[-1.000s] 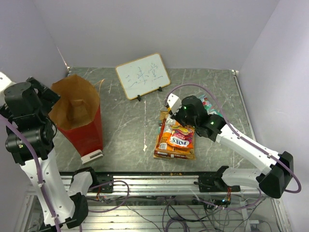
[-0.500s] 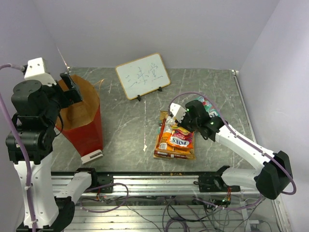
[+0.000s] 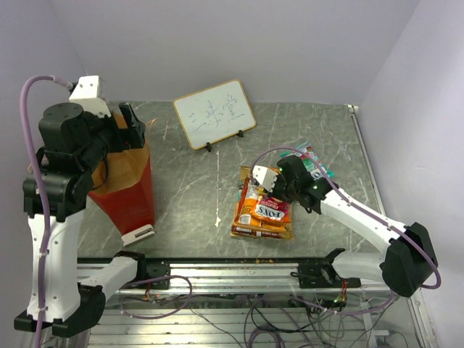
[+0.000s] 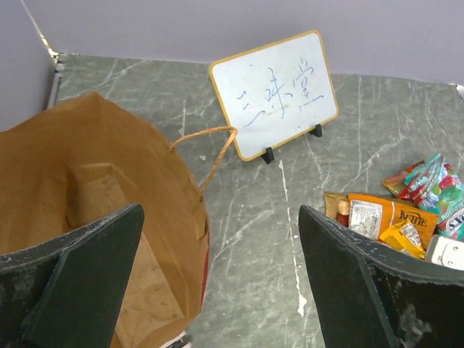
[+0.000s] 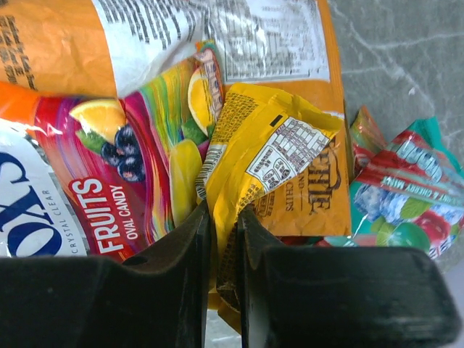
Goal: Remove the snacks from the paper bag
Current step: Place the snack at the center of the board, then reset both arms
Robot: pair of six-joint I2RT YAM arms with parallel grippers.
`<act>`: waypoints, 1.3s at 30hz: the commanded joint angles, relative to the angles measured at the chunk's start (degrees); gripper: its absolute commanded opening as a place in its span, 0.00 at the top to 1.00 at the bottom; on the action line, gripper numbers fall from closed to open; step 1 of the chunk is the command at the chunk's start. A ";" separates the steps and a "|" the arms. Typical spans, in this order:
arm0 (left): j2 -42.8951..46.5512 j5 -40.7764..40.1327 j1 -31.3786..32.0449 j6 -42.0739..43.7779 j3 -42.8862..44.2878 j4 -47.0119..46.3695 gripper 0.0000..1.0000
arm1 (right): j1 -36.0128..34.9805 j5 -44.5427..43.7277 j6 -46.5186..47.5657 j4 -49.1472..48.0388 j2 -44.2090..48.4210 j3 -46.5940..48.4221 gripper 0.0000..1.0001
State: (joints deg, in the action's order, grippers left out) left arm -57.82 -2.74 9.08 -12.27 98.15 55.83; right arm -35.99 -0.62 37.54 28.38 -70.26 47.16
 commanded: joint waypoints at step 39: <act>-3.45 2.18 1.29 -11.67 5.31 -9.31 0.00 | 0.22 -18.20 -64.06 22.63 10.03 48.32 0.00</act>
State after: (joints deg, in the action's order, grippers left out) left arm -63.55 3.16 9.93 -23.64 101.71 50.63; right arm -35.97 -15.55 -25.32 45.15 -64.31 89.21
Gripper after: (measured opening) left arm 1.000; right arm 0.999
